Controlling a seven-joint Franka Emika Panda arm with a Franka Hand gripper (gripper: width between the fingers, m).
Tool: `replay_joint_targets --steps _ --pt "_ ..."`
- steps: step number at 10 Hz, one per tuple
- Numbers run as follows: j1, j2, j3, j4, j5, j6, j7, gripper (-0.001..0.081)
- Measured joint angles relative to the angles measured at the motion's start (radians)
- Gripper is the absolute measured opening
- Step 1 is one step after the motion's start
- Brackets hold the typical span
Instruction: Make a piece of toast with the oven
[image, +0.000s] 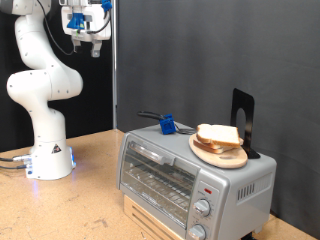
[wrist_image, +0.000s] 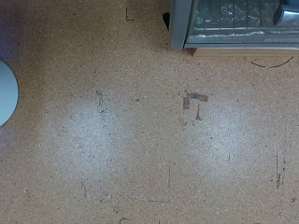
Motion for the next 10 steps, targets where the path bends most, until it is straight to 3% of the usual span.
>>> replay_joint_targets --steps 2,4,5,6,8,10 --pt "0.03 -0.012 -0.013 0.001 -0.006 -0.06 -0.221 0.0808" --pt "0.058 -0.051 -0.032 -0.003 -0.071 -0.163 -0.455 0.0808" --pt "0.079 -0.072 -0.038 -0.018 -0.097 -0.174 -0.538 0.0808" --pt "0.072 -0.071 -0.037 -0.018 -0.087 -0.171 -0.5 0.0808" --pt "0.106 -0.076 -0.054 -0.029 -0.092 -0.049 -0.681 0.0808" --pt "0.139 -0.058 -0.093 -0.055 -0.104 0.171 -0.878 0.0808"
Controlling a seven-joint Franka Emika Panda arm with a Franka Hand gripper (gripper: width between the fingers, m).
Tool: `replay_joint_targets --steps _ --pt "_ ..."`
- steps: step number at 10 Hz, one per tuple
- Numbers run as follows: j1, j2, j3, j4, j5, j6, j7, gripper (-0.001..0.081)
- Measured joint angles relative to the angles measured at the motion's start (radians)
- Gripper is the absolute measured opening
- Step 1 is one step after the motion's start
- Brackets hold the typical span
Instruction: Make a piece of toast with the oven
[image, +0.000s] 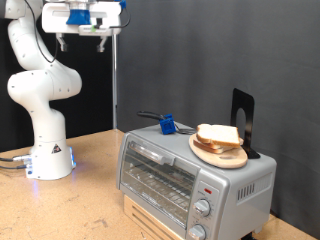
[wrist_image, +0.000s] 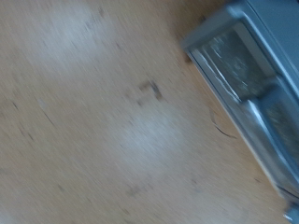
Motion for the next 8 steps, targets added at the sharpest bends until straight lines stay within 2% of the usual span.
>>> replay_joint_targets --steps 1,2,3,5,6,7,8 --pt "0.019 0.02 -0.019 -0.007 -0.003 0.067 -0.072 0.0808" --pt "0.018 0.016 -0.018 -0.008 0.003 0.06 -0.058 0.0808" --pt "0.035 0.001 -0.036 -0.024 0.041 0.109 -0.136 0.0808" --pt "0.103 -0.034 -0.118 -0.095 0.101 0.253 -0.354 0.0808" --pt "0.144 -0.026 -0.163 -0.134 0.116 0.365 -0.472 0.0808" --pt "0.195 -0.015 -0.206 -0.154 0.122 0.441 -0.553 0.0808" --pt "0.189 -0.015 -0.203 -0.149 0.122 0.409 -0.524 0.0808"
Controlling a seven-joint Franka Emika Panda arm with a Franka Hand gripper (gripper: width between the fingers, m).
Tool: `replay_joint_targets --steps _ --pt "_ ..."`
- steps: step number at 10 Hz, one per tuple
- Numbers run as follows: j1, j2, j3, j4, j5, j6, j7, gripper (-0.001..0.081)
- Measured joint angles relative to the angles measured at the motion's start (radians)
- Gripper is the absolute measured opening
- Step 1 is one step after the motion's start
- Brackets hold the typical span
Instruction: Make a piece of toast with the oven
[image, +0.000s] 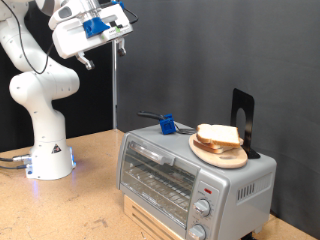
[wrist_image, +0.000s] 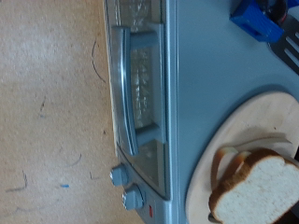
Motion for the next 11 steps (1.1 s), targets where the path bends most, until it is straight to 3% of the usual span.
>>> replay_joint_targets --steps 2,4,6,9,11 --pt "0.043 0.015 -0.056 0.052 0.052 -0.193 -0.101 0.0808" --pt "0.115 0.105 -0.152 0.135 0.106 -0.337 -0.203 0.0808" --pt "0.111 0.203 -0.142 0.168 0.08 -0.276 -0.172 0.0808" --pt "0.121 0.198 -0.174 0.163 0.128 -0.313 -0.251 0.0808" --pt "0.122 0.22 -0.197 0.151 0.155 -0.277 -0.259 0.0808"
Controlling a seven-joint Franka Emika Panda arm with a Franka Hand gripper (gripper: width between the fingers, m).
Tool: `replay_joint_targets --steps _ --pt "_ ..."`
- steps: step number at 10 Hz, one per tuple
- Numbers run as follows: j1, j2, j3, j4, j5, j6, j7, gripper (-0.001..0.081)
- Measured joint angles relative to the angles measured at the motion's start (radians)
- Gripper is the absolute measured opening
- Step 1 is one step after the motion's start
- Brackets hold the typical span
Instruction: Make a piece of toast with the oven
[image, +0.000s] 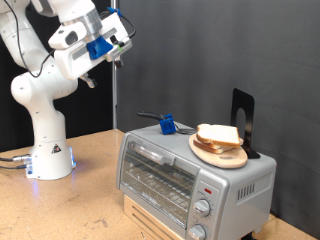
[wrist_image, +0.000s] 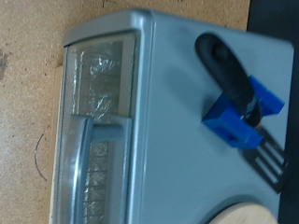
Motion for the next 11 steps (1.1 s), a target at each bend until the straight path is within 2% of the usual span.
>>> replay_joint_targets --steps 3,5,9,11 --pt "0.001 0.116 -0.014 -0.002 0.04 0.139 0.006 0.0808" --pt "0.013 0.199 -0.023 0.022 0.084 0.207 -0.018 0.0808" --pt "0.042 0.327 -0.026 0.102 0.126 0.226 -0.072 0.0808" --pt "0.04 0.326 -0.026 0.097 0.135 0.229 -0.072 0.0808"
